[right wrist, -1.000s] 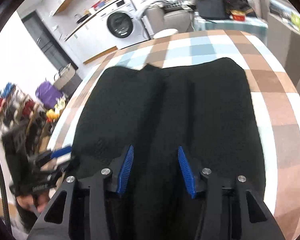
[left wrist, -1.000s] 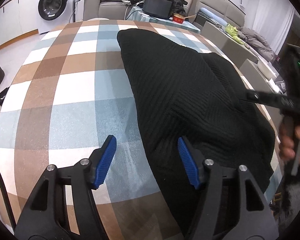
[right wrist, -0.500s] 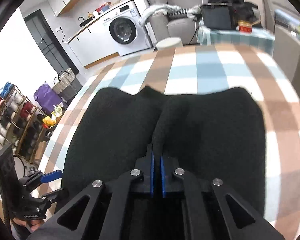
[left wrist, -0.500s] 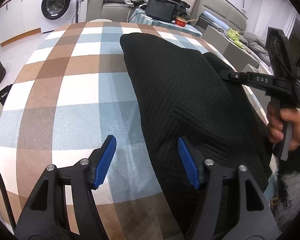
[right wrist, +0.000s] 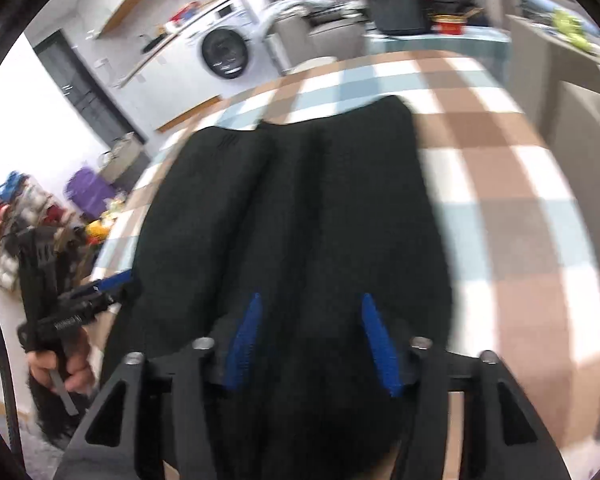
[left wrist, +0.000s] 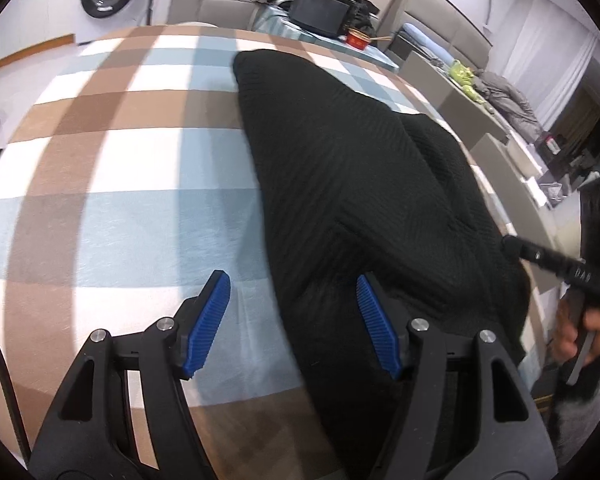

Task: Fold small clothes

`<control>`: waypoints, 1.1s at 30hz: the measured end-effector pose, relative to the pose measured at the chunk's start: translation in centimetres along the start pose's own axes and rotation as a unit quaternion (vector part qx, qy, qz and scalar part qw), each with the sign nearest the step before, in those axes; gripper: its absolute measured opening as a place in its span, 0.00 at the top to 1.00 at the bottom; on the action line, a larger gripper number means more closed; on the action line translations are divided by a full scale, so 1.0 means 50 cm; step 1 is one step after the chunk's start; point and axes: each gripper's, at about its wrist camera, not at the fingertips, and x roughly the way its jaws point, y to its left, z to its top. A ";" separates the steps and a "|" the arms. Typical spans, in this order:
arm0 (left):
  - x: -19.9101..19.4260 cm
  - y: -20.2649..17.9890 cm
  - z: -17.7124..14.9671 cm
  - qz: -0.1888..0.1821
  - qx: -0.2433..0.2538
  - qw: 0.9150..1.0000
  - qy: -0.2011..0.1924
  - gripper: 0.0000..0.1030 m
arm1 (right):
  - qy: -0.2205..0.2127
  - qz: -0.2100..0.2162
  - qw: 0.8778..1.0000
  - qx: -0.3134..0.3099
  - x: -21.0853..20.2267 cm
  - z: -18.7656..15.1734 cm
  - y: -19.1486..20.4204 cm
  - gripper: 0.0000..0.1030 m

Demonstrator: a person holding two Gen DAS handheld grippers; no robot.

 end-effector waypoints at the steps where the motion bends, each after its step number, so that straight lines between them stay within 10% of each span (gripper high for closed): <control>1: 0.005 -0.004 0.004 -0.010 -0.002 1.000 0.001 0.39 | -0.004 -0.007 1.000 0.005 -0.010 -0.009 -0.008 0.44; 12: 0.027 -0.020 0.029 -0.020 -0.020 0.998 -0.048 0.82 | -0.007 -0.037 0.999 0.009 -0.052 -0.062 -0.026 0.44; 26: -0.065 0.100 -0.012 0.056 -0.051 0.995 -0.058 0.84 | 0.054 0.046 0.997 -0.023 -0.023 -0.130 0.053 0.44; 30: -0.074 0.108 -0.016 0.058 -0.056 0.995 -0.061 0.83 | 0.059 0.065 0.996 -0.035 -0.001 -0.131 0.085 0.87; 33: -0.077 0.108 -0.017 0.062 -0.055 0.995 -0.062 0.83 | 0.028 0.061 0.997 -0.041 -0.036 -0.111 0.110 0.88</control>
